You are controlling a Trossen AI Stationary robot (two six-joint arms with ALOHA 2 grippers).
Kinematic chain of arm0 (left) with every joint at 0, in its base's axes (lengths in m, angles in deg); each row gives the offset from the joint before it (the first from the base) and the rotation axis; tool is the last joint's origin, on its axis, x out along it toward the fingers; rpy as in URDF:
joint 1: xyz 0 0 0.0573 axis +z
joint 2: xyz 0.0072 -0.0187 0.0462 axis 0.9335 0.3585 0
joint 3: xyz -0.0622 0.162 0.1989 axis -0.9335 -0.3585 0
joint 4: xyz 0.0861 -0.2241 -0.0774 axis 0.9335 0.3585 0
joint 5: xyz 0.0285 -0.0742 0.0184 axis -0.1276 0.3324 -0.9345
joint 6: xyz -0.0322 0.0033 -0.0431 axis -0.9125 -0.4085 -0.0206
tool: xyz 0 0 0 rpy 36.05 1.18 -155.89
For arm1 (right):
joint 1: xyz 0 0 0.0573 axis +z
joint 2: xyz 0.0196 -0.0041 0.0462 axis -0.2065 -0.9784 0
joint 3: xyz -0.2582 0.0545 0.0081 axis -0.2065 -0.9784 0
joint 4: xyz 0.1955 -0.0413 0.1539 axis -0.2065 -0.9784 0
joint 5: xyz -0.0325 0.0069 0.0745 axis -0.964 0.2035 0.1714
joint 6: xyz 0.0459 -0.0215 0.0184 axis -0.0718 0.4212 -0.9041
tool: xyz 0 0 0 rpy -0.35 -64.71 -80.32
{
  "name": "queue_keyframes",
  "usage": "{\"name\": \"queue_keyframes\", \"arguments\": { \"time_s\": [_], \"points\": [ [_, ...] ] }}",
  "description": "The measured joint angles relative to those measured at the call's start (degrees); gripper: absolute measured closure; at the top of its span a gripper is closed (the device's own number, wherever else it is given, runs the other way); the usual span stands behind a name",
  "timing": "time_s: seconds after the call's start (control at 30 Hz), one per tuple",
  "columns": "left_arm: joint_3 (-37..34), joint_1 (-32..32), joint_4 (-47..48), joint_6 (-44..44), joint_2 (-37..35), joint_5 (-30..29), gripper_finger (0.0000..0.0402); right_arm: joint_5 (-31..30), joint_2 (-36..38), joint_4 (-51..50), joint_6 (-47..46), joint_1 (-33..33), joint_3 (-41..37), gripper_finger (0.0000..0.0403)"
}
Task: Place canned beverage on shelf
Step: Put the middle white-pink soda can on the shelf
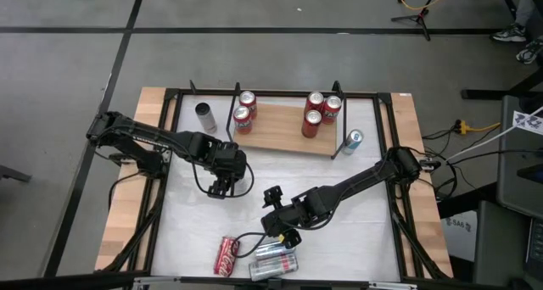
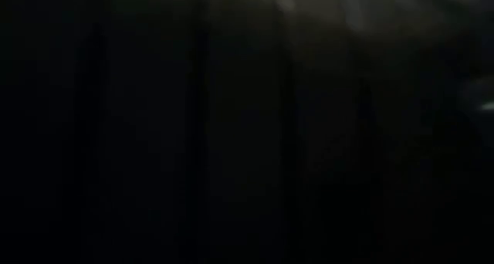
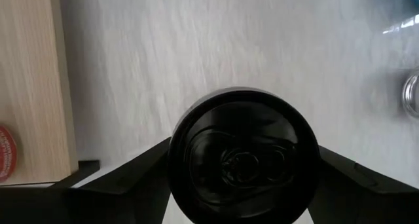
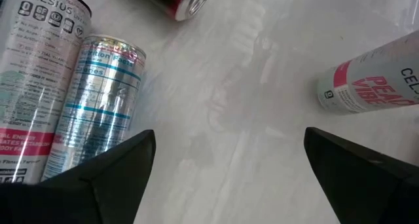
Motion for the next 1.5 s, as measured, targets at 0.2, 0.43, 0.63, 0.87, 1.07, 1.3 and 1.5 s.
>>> {"name": "queue_keyframes", "arguments": {
  "time_s": [0.2, 0.43, 0.63, 0.87, 1.07, 1.3, 1.5],
  "points": [
    [0.0, 0.0, 0.0, -0.1, 0.0, 0.0, 0.0128, 0.0, 0.0, 0.0, 0.0, 0.0, 0.0, 0.0020],
    [0.0, 0.0, 0.0, -0.4, 0.0, 0.0, 0.0128, 0.0, 0.0, 0.0, 0.0, 0.0, 0.0, 0.0020],
    [0.0, 0.0, 0.0, -0.6, 0.0, 0.0, 0.0127, 0.0, 0.0, 0.0, 0.0, 0.0, 0.0, 0.0020],
    [0.1, 0.0, -0.4, -1.9, -0.1, 0.0, 0.0086, 0.0, 0.0, 0.0, 0.0, 0.0, 0.0, 0.0020],
    [0.1, -0.1, -0.4, -1.9, -0.1, 0.0, 0.0060, 0.0, 0.0, 0.0, 0.0, 0.0, 0.0, 0.0020],
    [0.1, -0.1, -0.3, -10.3, -0.1, 0.0, 0.0059, 0.0, 0.0, 0.0, 0.0, 0.0, 0.0, 0.0020],
    [0.1, 0.0, -0.3, -22.9, -0.1, 0.0, 0.0059, 0.0, 0.0, 0.0, 0.0, 0.0, 0.0, 0.0020]
  ]
}}
